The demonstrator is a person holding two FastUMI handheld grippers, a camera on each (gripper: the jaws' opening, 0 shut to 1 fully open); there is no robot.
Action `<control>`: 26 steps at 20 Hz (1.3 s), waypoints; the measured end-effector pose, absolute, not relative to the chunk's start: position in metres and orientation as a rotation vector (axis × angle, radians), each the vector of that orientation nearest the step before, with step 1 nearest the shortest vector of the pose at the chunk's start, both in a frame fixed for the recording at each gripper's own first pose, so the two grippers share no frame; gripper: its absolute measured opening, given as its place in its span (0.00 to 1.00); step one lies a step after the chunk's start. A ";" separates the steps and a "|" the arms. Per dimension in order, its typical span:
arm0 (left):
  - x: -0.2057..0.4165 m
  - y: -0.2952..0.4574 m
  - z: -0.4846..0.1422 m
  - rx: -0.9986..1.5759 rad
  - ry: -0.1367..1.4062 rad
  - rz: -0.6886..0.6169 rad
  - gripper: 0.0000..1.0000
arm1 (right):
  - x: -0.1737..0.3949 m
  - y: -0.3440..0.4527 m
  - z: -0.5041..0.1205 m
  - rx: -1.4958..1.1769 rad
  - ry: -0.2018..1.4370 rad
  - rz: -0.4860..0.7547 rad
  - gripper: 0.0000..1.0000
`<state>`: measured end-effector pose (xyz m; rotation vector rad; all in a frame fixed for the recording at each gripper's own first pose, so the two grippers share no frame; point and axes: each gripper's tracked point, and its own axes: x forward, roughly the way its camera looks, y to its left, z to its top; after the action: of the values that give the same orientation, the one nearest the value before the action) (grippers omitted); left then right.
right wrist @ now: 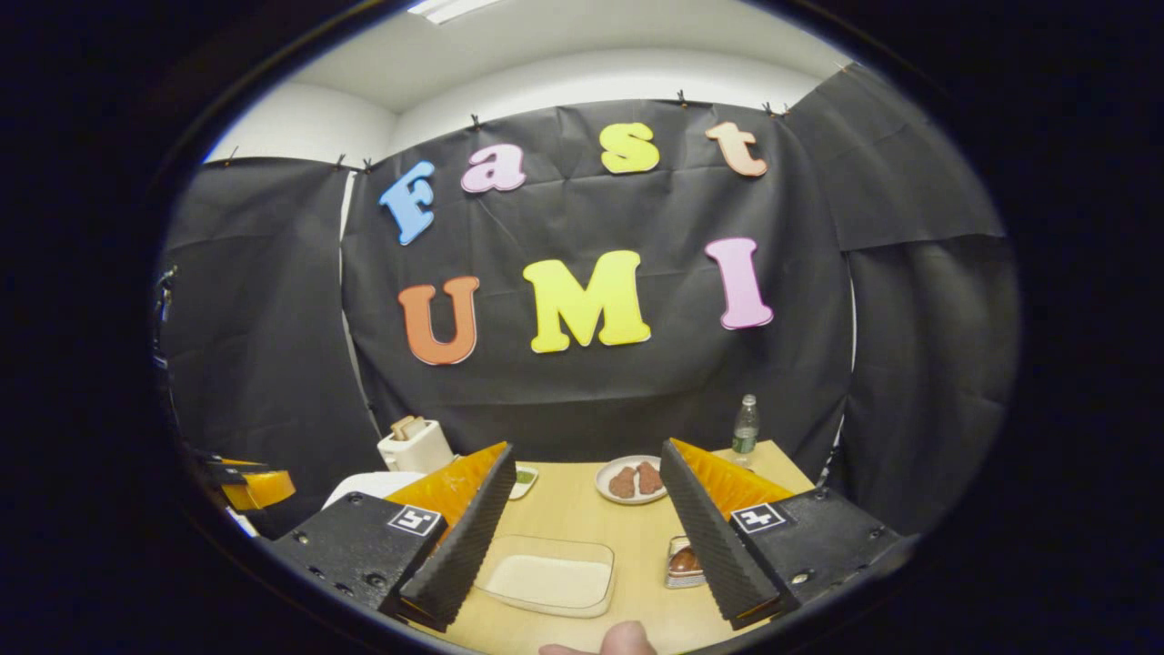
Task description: Close the left gripper, press the button to open the rice cooker; take a wooden spoon from the chopstick holder with the right hand, scoop a spoonful of rice and pour it into the rice cooker, then put the wooden spoon back into the chopstick holder.
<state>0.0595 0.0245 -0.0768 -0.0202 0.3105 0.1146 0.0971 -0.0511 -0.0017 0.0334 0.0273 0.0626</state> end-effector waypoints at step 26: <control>0.132 0.075 -0.208 -0.219 0.657 0.218 0.00 | 0.142 -0.105 -0.024 0.024 0.129 -0.004 0.98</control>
<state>0.1318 0.0750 -0.2084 -0.2191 0.6570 0.2175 0.1417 -0.1046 -0.0241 0.0239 0.1286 -0.0044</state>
